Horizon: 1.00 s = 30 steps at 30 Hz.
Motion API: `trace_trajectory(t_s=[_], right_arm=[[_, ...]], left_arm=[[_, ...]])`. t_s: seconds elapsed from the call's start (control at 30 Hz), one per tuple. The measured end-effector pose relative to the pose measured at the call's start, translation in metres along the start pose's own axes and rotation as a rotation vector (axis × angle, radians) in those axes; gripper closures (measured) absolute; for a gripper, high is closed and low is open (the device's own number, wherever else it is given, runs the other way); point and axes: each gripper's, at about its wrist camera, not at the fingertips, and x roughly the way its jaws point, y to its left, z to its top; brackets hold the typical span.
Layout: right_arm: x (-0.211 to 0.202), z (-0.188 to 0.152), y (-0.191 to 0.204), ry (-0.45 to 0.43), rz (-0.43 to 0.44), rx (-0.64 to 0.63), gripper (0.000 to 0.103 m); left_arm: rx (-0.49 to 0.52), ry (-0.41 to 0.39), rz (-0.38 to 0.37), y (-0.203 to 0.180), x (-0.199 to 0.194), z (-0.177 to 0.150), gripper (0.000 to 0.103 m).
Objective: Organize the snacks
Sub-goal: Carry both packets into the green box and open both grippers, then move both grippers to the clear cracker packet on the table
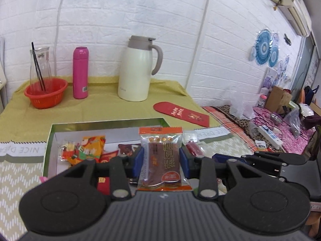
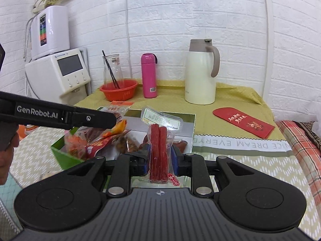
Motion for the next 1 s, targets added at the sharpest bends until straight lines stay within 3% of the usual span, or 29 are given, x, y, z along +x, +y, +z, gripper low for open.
trace_trajectory(t_s=[0.2,0.3,0.33,0.4,0.5,0.53,0.57,0.77,1.0], right_arm=[[0.043,-0.001,-0.003,0.038,-0.003,-0.016,0.062],[0.058,-0.005,-0.002,0.055,0.010,-0.031,0.057],[0.062,-0.006,-0.001,0.057,0.014,-0.042,0.047],[0.068,-0.009,0.002,0.057,0.011,-0.077,0.026],[0.069,-0.014,0.004,0.037,0.014,-0.129,0.000],[0.068,-0.016,0.005,0.024,0.010,-0.142,0.000],[0.066,-0.016,0.005,0.012,0.011,-0.153,0.000],[0.057,-0.015,0.004,0.009,-0.007,-0.154,0.000],[0.018,-0.002,0.024,-0.019,0.001,-0.165,0.000]], left_arm=[[-0.016,0.059,0.020,0.017,0.043,0.000,0.067],[-0.035,0.077,0.015,0.026,0.057,-0.003,0.066],[-0.042,0.081,0.006,0.028,0.061,-0.003,0.066],[-0.061,0.058,0.006,0.031,0.063,-0.006,0.036],[-0.071,0.022,0.057,0.031,0.061,-0.007,0.026],[-0.075,0.025,0.073,0.031,0.062,-0.007,0.022],[-0.080,0.025,0.082,0.032,0.062,-0.007,0.010],[-0.085,-0.006,0.090,0.032,0.046,-0.004,0.010],[-0.052,-0.074,0.093,0.024,-0.013,0.004,0.010]])
